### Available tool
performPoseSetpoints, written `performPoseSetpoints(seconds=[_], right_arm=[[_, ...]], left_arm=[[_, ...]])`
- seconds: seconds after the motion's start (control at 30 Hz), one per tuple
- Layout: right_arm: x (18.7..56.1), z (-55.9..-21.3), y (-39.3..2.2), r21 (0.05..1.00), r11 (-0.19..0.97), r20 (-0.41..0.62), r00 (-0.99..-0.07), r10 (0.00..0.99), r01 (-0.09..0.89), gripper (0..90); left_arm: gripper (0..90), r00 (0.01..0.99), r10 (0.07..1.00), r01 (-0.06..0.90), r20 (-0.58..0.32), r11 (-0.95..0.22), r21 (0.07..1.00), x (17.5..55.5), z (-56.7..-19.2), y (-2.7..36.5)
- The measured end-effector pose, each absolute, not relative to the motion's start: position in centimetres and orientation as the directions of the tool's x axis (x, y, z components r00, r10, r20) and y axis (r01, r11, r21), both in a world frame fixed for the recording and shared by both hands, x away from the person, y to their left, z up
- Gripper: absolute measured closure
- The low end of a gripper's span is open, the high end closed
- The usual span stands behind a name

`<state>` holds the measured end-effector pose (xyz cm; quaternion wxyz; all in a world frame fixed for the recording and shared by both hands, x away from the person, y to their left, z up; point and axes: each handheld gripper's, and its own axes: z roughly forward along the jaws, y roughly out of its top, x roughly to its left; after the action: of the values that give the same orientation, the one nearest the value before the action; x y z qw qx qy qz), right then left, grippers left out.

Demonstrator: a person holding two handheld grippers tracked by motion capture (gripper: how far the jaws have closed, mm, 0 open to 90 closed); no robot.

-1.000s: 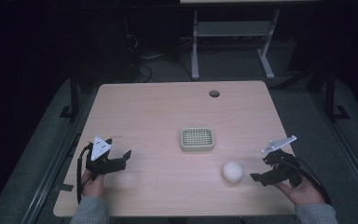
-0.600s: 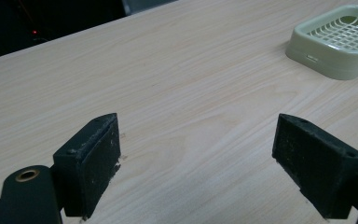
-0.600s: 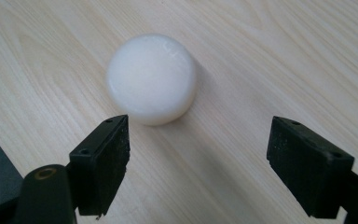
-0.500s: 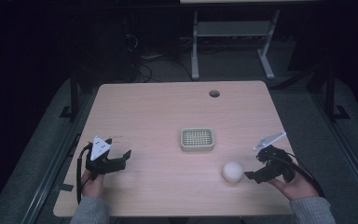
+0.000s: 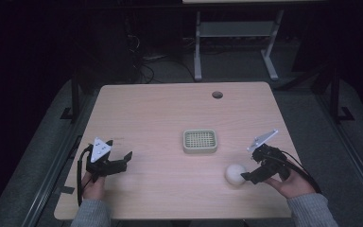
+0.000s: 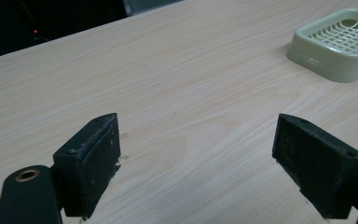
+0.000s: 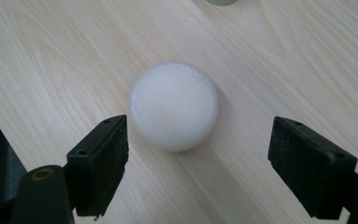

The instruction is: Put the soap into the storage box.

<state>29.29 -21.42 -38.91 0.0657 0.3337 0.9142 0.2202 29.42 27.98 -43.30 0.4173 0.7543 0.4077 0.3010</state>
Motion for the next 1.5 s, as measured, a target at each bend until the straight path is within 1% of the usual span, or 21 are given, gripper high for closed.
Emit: performPoseSetpoints(seconds=[0.43, 0.93, 1.5], right_arm=[[29.9, -39.4, -19.6, 0.41, 0.711, 0.031, -0.788, 0.615, 0.571, 18.8], [30.4, -40.0, -18.6, 0.384, 0.736, 0.03, -0.804, 0.594, 0.558, 17.8], [31.0, -41.8, -17.3, 0.32, 0.767, 0.019, -0.813, 0.582, 0.556, 16.6]], left_arm=[[14.9, 0.483, 0.869, 0.362, 0.109, -0.311, 0.879, 29.4, -43.3, 28.0], [14.8, 0.486, 0.868, 0.363, 0.108, -0.312, 0.878, 29.4, -43.3, 28.0], [14.8, 0.488, 0.866, 0.362, 0.106, -0.312, 0.879, 29.4, -43.2, 28.0]])
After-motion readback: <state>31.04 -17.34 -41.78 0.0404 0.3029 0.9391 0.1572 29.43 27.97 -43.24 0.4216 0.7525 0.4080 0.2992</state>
